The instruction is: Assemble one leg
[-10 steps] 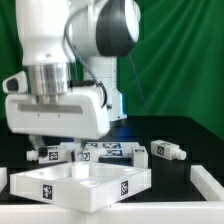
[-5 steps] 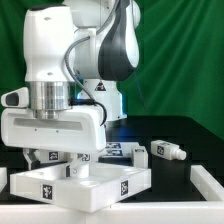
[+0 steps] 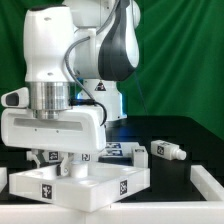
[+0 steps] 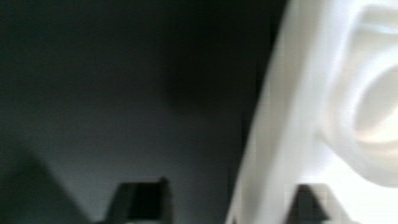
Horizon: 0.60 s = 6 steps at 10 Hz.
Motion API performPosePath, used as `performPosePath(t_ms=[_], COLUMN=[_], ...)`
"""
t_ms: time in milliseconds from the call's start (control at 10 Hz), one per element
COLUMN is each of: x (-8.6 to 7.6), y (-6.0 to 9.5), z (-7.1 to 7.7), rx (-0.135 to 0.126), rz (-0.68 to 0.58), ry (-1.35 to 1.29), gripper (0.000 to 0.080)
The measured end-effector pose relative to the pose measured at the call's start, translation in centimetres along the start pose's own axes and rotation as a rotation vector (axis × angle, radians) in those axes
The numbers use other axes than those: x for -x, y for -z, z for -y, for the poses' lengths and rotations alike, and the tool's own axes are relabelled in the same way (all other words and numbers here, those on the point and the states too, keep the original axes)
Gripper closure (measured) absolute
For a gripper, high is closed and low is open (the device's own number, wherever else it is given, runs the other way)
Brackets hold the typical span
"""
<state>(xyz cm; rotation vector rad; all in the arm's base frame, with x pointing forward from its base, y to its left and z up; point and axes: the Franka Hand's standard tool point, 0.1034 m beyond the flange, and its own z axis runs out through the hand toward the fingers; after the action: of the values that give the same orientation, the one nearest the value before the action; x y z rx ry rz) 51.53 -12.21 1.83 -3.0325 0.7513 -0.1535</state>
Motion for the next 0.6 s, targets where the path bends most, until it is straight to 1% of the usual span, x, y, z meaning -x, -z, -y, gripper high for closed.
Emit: performPosePath(t_ms=[100, 200, 300, 400, 500, 600], x=[-0.1, -0.2, -0.2, -0.1, 0.0, -0.4], y=[0.0, 0.2, 0.2, 0.4, 0.3, 0.2], z=[0.0, 0.1, 0.2, 1.3, 2.5, 3.3], rx=[0.0, -0.002, -0.002, -0.005, -0.01, -0.02], rz=[-0.002, -0.007, -0.008, -0.009, 0.002, 0.013], ry=[0.0, 0.004, 0.007, 0.033, 0.123, 0.201], gripper=[0.0718, 0.0718, 0.0742, 0.0742, 0.0742, 0.0742])
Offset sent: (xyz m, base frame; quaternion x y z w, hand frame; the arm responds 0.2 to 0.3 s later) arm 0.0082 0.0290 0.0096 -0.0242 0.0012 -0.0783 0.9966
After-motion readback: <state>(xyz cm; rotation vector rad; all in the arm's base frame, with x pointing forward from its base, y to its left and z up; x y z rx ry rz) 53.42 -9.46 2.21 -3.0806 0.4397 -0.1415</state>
